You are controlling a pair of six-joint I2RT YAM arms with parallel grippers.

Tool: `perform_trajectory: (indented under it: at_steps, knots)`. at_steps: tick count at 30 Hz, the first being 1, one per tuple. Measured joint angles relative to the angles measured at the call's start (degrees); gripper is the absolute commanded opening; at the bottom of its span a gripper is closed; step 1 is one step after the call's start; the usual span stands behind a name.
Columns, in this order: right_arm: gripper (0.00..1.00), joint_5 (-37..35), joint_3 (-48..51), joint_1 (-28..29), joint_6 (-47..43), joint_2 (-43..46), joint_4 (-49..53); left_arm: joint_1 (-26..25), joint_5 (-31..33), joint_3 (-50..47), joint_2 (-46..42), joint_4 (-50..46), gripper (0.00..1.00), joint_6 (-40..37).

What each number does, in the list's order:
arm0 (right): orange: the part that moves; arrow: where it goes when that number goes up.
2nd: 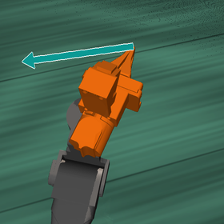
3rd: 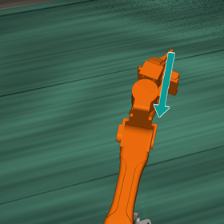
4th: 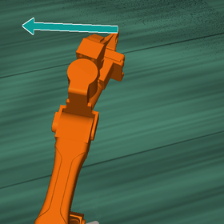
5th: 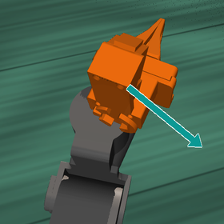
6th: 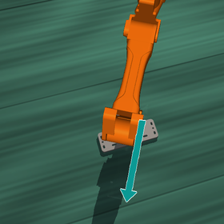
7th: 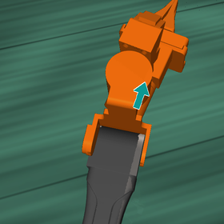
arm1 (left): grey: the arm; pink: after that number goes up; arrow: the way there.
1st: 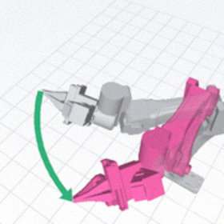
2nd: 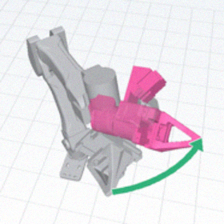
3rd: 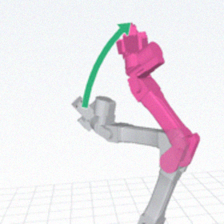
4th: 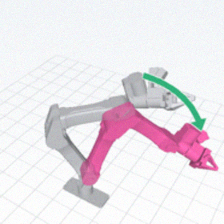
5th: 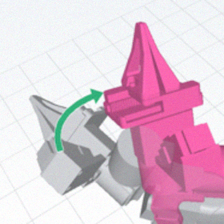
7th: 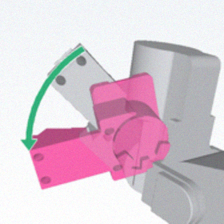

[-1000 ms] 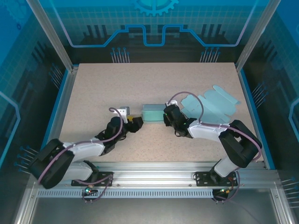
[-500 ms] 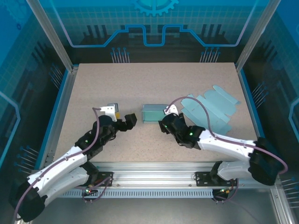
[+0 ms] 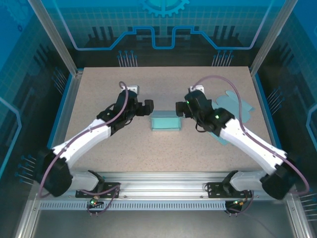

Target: Fold the paper box

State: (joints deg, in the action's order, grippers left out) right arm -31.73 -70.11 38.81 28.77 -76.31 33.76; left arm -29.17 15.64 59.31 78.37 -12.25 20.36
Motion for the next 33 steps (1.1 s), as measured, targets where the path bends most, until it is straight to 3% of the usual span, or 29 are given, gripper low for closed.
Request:
perform_trajectory:
  at_steps: [5, 9, 20, 33]
  knots:
    - [1.00, 2.73, -8.46, -2.32, -0.04, -13.84, 5.66, 0.57, -1.57, 3.89, 7.30, -0.44, 0.99, 0.17]
    - [1.00, 5.86, -9.11, -3.37, -0.04, -19.43, 7.67, 0.57, -3.30, 4.33, 10.97, -0.83, 0.99, 0.55]
    - [1.00, 11.65, -5.55, -4.83, 1.07, -21.35, 6.97, 0.63, -6.51, 0.61, 13.57, -0.44, 0.91, 3.41]
    - [1.00, 13.62, -1.95, -4.85, 3.17, -24.74, 4.72, 0.63, -8.92, -5.57, 16.50, 3.30, 0.83, 7.32]
